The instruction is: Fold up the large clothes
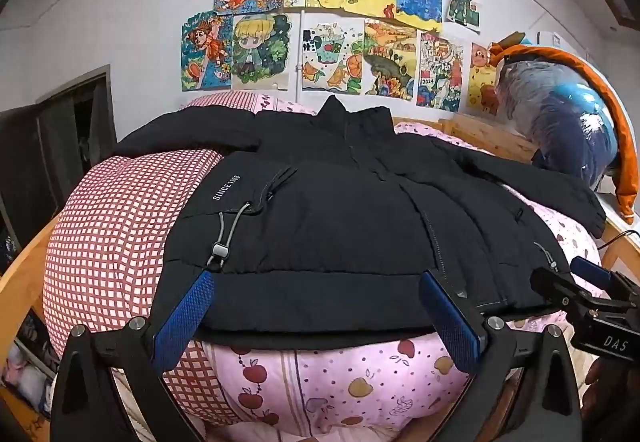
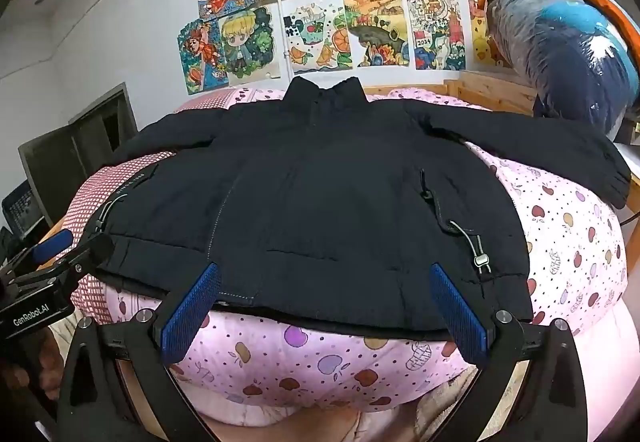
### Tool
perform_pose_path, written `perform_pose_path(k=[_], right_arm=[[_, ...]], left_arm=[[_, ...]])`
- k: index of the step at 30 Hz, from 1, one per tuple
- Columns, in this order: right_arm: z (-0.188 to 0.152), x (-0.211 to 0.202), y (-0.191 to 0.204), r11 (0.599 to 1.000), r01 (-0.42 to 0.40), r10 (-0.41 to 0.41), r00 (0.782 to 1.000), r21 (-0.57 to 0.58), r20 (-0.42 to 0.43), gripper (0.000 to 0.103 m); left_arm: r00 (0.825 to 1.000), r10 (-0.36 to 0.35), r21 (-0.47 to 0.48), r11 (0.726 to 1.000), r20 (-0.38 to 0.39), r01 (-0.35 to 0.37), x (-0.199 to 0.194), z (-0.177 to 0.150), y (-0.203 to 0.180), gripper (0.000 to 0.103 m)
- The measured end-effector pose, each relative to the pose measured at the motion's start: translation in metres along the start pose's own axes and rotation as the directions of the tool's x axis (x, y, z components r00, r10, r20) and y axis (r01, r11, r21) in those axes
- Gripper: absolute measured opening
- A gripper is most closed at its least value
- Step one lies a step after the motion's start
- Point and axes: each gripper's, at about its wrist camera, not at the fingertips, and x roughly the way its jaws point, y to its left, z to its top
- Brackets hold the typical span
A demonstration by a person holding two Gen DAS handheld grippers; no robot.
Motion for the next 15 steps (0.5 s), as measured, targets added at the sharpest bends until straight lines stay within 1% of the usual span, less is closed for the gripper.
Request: perform_pose_path(k=[9,15], right_arm=[[-0.004,0.012,0.007,1.0,0.015,-0.015,1.0,0.006,-0.019,0.102],[0.002,0.012,0.005,1.0,0.023,-0.023,0.999,0.013,-0.026,0.102]], left_arm=[[1.0,0.003,0.013,1.0,-0.015,-0.003,0.01,0.006,0.003,0.103],[1.0,-0.001,0.016,1.0,-0.01,0.002,0.013,0.006,0.001,0.103]])
